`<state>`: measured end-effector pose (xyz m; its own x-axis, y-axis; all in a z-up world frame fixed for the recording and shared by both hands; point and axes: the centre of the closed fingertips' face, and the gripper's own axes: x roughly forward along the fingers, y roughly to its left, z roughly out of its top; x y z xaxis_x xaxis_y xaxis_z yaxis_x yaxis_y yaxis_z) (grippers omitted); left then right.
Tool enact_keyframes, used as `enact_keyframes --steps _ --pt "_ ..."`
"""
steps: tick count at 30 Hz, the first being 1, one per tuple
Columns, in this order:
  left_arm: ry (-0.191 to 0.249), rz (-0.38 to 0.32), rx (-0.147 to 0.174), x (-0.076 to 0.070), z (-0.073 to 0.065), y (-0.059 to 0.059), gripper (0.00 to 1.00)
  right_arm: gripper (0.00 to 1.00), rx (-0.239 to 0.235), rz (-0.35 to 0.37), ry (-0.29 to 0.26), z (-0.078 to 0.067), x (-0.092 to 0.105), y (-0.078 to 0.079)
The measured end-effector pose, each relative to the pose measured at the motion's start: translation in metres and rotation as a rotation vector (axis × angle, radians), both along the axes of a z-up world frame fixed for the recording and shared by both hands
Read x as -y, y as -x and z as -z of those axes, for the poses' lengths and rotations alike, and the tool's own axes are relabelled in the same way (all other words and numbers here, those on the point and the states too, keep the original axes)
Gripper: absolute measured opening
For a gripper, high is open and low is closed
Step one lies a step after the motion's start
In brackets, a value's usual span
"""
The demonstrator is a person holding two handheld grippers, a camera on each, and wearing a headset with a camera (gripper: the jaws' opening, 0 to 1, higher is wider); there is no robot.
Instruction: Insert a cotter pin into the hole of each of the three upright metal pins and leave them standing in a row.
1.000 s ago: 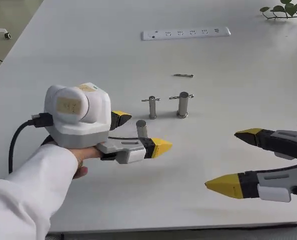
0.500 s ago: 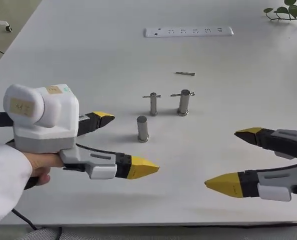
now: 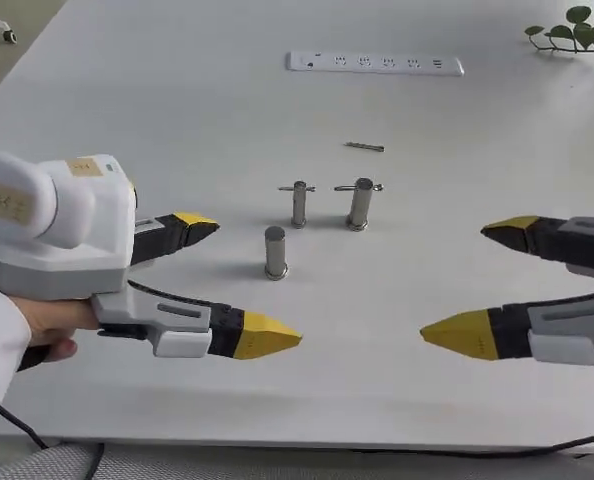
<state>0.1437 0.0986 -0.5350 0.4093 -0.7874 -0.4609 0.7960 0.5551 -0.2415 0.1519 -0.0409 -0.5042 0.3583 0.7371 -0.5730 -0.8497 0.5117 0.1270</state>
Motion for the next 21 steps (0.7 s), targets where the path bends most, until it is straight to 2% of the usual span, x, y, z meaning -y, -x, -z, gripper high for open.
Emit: enact_keyframes --steps 1,3,4,5,7,10,14,15,18,21 --pt "-0.004 0.0 0.001 0.0 0.0 0.0 0.99 0.84 -0.006 -0.011 -0.011 -0.004 -0.001 -0.005" --pt "-0.009 -0.003 0.002 -0.002 0.0 0.0 0.99 0.84 -0.017 -0.033 0.013 -0.006 0.0 -0.011" --pt "-0.008 -0.005 0.007 -0.003 -0.001 0.0 0.99 0.84 0.002 -0.06 0.075 -0.005 0.007 -0.017" --pt "-0.002 -0.006 0.011 -0.003 -0.003 -0.001 0.99 0.84 0.015 -0.079 0.111 -0.005 0.009 -0.022" --pt "0.017 -0.014 0.014 -0.003 -0.007 -0.001 0.99 0.84 0.028 -0.107 0.157 -0.009 0.013 -0.034" --pt "0.026 -0.023 0.017 -0.004 -0.008 -0.002 0.99 0.84 0.048 -0.113 0.158 -0.018 0.011 -0.051" --pt "0.018 -0.028 0.01 -0.006 -0.003 -0.001 0.99 0.82 0.063 -0.146 0.169 -0.026 0.005 -0.073" --pt "0.017 -0.028 0.005 -0.006 -0.002 0.0 0.99 0.82 0.066 -0.153 0.179 -0.026 0.004 -0.078" --pt "-0.038 -0.017 -0.014 -0.011 0.012 0.006 0.99 0.81 0.065 -0.169 0.232 -0.019 0.004 -0.092" --pt "-0.045 -0.018 -0.032 -0.013 0.015 0.009 0.99 0.78 0.054 -0.187 0.263 -0.015 0.003 -0.106"
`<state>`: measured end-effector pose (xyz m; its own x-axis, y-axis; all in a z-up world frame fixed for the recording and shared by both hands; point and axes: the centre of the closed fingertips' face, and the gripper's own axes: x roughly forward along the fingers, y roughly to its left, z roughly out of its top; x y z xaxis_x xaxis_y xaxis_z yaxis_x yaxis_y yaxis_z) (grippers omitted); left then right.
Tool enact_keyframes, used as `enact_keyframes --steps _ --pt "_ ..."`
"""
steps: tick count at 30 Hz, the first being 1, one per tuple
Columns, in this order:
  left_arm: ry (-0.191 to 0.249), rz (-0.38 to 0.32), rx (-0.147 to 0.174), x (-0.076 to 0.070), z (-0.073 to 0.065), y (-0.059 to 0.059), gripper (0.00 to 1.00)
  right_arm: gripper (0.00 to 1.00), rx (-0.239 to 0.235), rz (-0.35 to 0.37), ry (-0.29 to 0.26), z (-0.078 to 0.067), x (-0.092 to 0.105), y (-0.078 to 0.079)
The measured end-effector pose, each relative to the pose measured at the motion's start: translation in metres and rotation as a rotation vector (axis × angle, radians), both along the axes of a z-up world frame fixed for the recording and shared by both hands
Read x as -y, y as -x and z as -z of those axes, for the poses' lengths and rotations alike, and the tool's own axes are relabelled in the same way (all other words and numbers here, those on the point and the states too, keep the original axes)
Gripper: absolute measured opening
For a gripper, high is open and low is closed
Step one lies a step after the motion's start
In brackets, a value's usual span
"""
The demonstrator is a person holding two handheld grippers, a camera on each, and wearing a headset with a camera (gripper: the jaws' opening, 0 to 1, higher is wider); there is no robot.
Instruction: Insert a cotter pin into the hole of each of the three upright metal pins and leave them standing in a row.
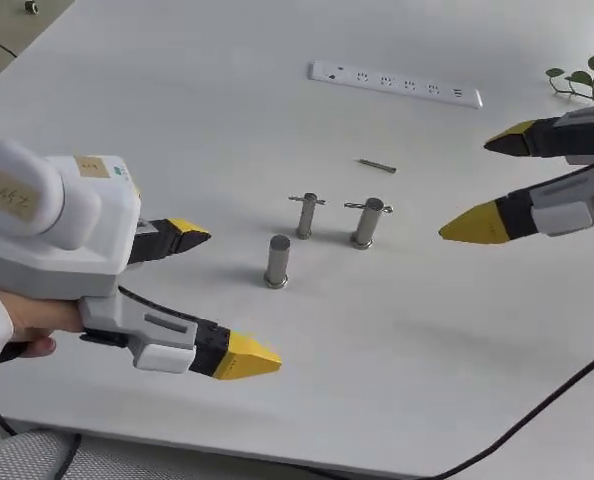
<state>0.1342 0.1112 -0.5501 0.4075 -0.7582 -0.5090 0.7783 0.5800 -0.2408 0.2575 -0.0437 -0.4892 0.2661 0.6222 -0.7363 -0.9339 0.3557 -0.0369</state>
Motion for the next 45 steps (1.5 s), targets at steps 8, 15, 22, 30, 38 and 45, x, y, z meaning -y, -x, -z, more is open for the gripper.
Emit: enact_keyframes --steps 8,15,22,30,38,45 --pt "0.028 -0.035 -0.002 -0.006 -0.006 0.004 0.99 0.71 -0.031 -0.009 0.052 0.012 -0.005 -0.035" --pt "0.034 -0.052 -0.001 -0.008 -0.009 0.005 0.99 0.6 -0.088 0.036 0.106 0.039 0.002 -0.071" --pt "0.021 -0.038 -0.025 -0.005 -0.001 0.011 0.99 0.45 -0.078 0.088 0.082 0.051 -0.007 -0.096" --pt "0.005 -0.03 -0.026 -0.005 -0.003 0.011 0.95 0.28 -0.062 0.062 0.154 0.075 -0.021 -0.113" --pt "0.008 -0.027 -0.022 -0.003 -0.007 0.01 0.97 0.28 -0.079 0.025 0.248 0.102 -0.025 -0.127" --pt "0.006 -0.025 -0.028 -0.003 -0.005 0.012 0.99 0.22 -0.064 0.022 0.273 0.109 -0.029 -0.144"
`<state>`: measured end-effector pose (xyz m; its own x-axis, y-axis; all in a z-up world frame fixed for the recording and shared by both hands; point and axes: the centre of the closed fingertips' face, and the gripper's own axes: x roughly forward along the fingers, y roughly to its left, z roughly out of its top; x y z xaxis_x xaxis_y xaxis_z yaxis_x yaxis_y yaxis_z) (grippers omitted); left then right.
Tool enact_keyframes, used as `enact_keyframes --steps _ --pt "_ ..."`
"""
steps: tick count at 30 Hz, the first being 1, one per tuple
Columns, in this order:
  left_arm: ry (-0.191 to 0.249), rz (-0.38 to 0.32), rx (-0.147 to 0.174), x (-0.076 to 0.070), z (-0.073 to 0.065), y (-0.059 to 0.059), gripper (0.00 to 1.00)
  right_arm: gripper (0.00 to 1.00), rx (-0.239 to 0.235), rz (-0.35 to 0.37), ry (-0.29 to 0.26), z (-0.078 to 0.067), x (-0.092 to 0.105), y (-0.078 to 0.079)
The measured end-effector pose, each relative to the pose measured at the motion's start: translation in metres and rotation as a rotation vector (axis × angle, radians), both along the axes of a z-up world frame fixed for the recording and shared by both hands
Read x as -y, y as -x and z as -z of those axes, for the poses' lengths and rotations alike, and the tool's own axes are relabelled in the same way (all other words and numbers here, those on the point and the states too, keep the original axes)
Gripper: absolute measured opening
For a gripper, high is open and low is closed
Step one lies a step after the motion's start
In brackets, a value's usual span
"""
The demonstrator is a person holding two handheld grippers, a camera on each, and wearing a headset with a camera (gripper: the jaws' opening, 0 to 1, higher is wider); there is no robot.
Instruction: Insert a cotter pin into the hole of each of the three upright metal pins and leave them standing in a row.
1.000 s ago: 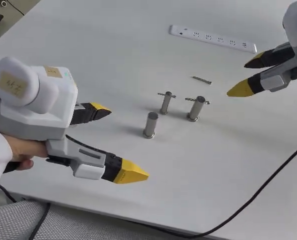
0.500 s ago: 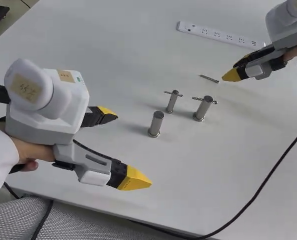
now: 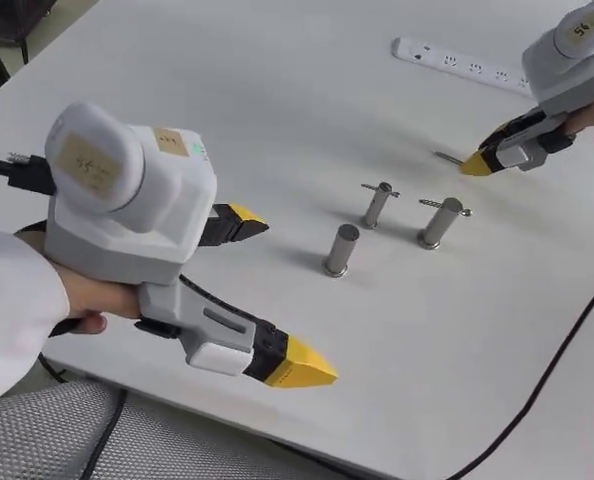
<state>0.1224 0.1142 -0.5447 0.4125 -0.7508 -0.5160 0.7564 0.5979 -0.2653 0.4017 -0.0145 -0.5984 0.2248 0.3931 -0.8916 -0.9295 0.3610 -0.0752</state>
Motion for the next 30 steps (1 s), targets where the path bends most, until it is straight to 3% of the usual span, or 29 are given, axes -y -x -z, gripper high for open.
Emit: enact_keyframes --steps 7,14,18,25,26,27,30 --pt "-0.004 0.003 -0.019 0.0 0.005 0.002 0.99 0.09 -0.026 -0.014 0.035 0.013 0.002 0.003" --pt "-0.01 0.004 -0.035 -0.001 0.009 0.002 0.97 0.07 -0.01 -0.053 0.053 0.015 -0.004 -0.001" --pt "-0.004 0.004 -0.035 0.0 0.009 0.001 0.97 0.01 -0.015 -0.094 0.076 0.017 -0.008 0.003" --pt "-0.015 -0.001 -0.028 -0.003 0.011 -0.001 0.95 0.0 -0.023 -0.068 0.071 0.017 -0.005 -0.004" --pt "-0.014 -0.002 -0.027 -0.003 0.011 -0.001 0.95 0.0 -0.02 -0.071 0.073 0.017 -0.005 -0.004" --pt "-0.014 -0.005 -0.028 -0.004 0.011 -0.001 0.95 0.0 0.014 -0.123 0.09 0.017 -0.006 -0.006" --pt "-0.02 -0.006 -0.032 -0.005 0.013 0.0 0.94 0.0 0.023 -0.116 0.094 0.018 -0.005 -0.006"
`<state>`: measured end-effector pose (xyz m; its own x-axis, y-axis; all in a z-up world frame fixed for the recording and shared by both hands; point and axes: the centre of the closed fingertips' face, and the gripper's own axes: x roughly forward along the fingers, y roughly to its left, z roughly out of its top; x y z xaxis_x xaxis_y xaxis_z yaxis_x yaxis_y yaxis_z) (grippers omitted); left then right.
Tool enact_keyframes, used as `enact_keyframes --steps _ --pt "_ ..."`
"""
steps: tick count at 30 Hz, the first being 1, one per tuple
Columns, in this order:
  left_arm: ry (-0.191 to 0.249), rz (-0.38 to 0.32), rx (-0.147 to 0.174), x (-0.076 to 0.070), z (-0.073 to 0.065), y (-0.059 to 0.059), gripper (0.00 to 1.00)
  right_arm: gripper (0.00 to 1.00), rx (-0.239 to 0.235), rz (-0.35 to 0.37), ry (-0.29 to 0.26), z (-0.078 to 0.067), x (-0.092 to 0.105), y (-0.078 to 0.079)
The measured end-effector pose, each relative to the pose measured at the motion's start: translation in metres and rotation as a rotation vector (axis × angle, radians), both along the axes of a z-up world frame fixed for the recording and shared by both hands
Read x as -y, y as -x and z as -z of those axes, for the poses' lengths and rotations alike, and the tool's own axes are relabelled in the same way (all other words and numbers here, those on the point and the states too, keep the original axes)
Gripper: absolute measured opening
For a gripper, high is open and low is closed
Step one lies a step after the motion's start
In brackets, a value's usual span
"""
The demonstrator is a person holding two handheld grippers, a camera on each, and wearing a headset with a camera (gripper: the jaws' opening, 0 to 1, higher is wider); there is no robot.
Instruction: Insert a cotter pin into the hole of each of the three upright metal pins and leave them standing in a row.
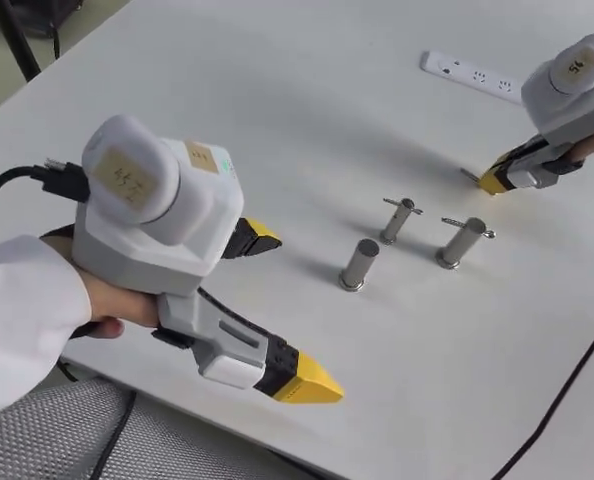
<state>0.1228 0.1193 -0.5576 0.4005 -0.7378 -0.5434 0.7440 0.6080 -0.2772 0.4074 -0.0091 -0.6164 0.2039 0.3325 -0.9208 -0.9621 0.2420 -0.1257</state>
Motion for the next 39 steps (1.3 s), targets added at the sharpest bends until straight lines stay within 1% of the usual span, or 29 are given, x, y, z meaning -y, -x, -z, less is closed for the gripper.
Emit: enact_keyframes --steps 2,3,5,8,9,10,11,14,15,17,19,21,25,26,27,29,31,33,34,35,36,38,39 --pt "0.002 0.002 -0.001 0.0 0.001 0.001 0.94 0.0 0.012 -0.016 0.008 0.0 0.0 0.0" --pt "0.017 0.006 -0.002 0.002 0.001 0.002 0.93 0.0 0.016 -0.02 0.015 0.0 0.0 -0.002" --pt "0.05 -0.012 -0.014 0.004 -0.002 0.001 0.93 0.0 0.021 -0.024 0.029 0.001 -0.001 -0.003" --pt "0.046 -0.02 -0.003 0.002 -0.004 -0.002 0.93 0.0 0.028 -0.034 0.047 0.0 -0.002 0.0" --pt "0.044 -0.021 0.001 0.001 -0.006 -0.003 0.93 0.0 0.032 -0.046 0.056 0.0 -0.001 0.002" --pt "0.044 -0.027 0.004 -0.002 -0.008 -0.005 0.93 0.0 0.056 -0.087 0.07 -0.002 -0.002 0.001" --pt "0.044 -0.033 0.004 -0.004 -0.009 -0.006 0.93 0.0 0.064 -0.12 0.077 -0.004 -0.003 0.003" --pt "0.036 -0.049 0.017 -0.011 -0.015 -0.01 0.92 0.0 0.078 -0.132 0.026 -0.018 -0.012 0.01" --pt "0.034 -0.054 0.02 -0.012 -0.017 -0.011 0.92 0.0 0.094 -0.148 0.009 -0.026 -0.016 0.012" --pt "0.033 -0.059 0.037 -0.015 -0.021 -0.013 0.92 0.0 0.115 -0.161 -0.022 -0.038 -0.02 0.017" --pt "0.041 -0.06 0.042 -0.014 -0.026 -0.013 0.91 0.0 0.136 -0.183 -0.042 -0.05 -0.021 0.023" --pt "0.048 -0.061 0.055 -0.012 -0.031 -0.015 0.91 0.0 0.159 -0.2 -0.065 -0.061 -0.021 0.031" --pt "0.075 -0.065 0.064 -0.006 -0.038 -0.016 0.9 0.0 0.195 -0.222 -0.102 -0.077 -0.02 0.046" --pt "0.076 -0.064 0.062 -0.006 -0.039 -0.016 0.9 0.0 0.198 -0.224 -0.102 -0.079 -0.019 0.048" --pt "0.084 -0.068 0.053 -0.005 -0.039 -0.017 0.89 0.0 0.217 -0.238 -0.107 -0.084 -0.017 0.055" --pt "0.089 -0.086 0.043 -0.006 -0.039 -0.02 0.85 0.0 0.224 -0.243 -0.116 -0.088 -0.015 0.062" --pt "0.101 -0.097 0.041 -0.007 -0.041 -0.023 0.81 0.0 0.232 -0.247 -0.125 -0.094 -0.012 0.07" --pt "0.131 -0.124 0.032 -0.007 -0.044 -0.027 0.77 0.0 0.245 -0.257 -0.134 -0.099 -0.009 0.08" --pt "0.155 -0.137 0.023 -0.006 -0.046 -0.03 0.75 0.0 0.255 -0.267 -0.141 -0.103 -0.009 0.086" --pt "0.169 -0.142 0.022 -0.005 -0.048 -0.031 0.72 0.0 0.262 -0.271 -0.153 -0.105 -0.009 0.09" --pt "0.175 -0.146 0.02 -0.005 -0.049 -0.033 0.71 0.0 0.266 -0.28 -0.175 -0.11 -0.012 0.098" --pt "0.189 -0.147 0.019 -0.001 -0.052 -0.036 0.69 0.0 0.283 -0.291 -0.184 -0.114 -0.013 0.104" --pt "0.193 -0.145 0.015 0.0 -0.053 -0.037 0.67 0.0 0.291 -0.298 -0.195 -0.117 -0.015 0.112"
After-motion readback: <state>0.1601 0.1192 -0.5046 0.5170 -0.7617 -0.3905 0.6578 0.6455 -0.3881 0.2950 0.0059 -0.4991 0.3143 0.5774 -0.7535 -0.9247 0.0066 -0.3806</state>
